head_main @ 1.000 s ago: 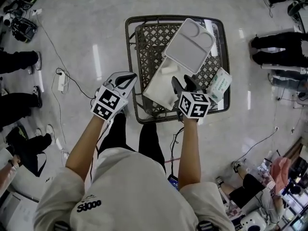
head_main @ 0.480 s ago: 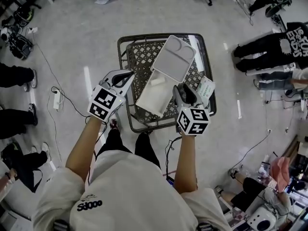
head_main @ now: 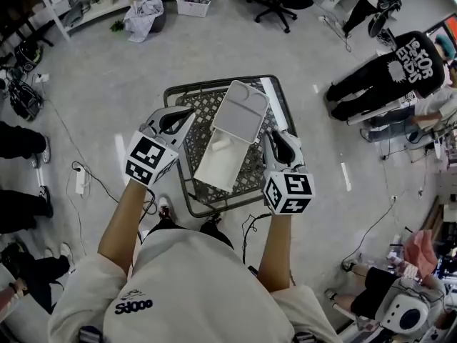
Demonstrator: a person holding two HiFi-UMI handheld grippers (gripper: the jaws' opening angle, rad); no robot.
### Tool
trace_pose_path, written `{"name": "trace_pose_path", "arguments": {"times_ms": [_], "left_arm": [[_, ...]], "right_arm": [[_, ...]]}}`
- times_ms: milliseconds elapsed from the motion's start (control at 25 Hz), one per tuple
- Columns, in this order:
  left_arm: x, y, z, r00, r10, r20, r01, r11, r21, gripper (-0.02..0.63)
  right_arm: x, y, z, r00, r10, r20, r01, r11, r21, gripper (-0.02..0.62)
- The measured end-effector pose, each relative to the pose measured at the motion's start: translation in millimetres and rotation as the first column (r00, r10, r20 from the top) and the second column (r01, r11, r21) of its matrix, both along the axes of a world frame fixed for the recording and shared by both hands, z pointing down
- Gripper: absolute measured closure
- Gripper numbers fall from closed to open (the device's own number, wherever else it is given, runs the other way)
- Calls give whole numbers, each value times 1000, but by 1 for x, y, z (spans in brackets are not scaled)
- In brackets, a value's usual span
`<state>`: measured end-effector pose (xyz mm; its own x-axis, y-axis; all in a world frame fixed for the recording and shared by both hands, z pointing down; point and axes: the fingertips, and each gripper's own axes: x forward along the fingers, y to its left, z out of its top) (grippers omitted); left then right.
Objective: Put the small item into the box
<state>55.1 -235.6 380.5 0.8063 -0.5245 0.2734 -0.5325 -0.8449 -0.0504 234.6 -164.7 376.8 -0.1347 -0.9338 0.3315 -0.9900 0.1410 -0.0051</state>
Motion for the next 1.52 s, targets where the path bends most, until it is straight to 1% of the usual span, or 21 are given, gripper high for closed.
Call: {"name": "trace_pose_path", "arguments": {"times_ms": [200, 320, 400, 680, 880, 1000, 1240, 1520], "left_arm": [[4, -4, -31, 1000, 20, -22, -19, 998, 65, 601], [3, 0, -44, 999, 31, -30, -28, 996, 88, 601], [4, 1, -57, 998, 41, -41, -36, 993, 113, 601], [8, 7, -94, 996, 72, -61, -58, 978, 201, 601], [10, 24, -112, 994, 81, -69, -62, 969, 239, 601], [12, 29, -126, 993, 93, -75, -69, 958, 279, 601], [7, 40, -143, 991, 104, -86, -73, 949, 306, 601], [-1, 47, -157, 990, 110, -92, -73, 941, 331, 601]], "right_arm": [[-7, 2, -36, 998, -32, -51, 37, 995, 92, 584], [-13, 5, -50, 988, -42, -146, 61, 990, 128, 584], [-17, 6, -61, 983, -49, -175, 76, 985, 152, 584], [-19, 10, -102, 984, -49, -173, 89, 968, 233, 584], [-22, 22, -121, 984, -60, -165, 103, 958, 268, 584], [-24, 24, -132, 983, -65, -172, 113, 950, 290, 584], [-33, 29, -146, 978, -71, -197, 132, 938, 319, 584], [-50, 34, -157, 964, -90, -251, 171, 931, 321, 584]]}}
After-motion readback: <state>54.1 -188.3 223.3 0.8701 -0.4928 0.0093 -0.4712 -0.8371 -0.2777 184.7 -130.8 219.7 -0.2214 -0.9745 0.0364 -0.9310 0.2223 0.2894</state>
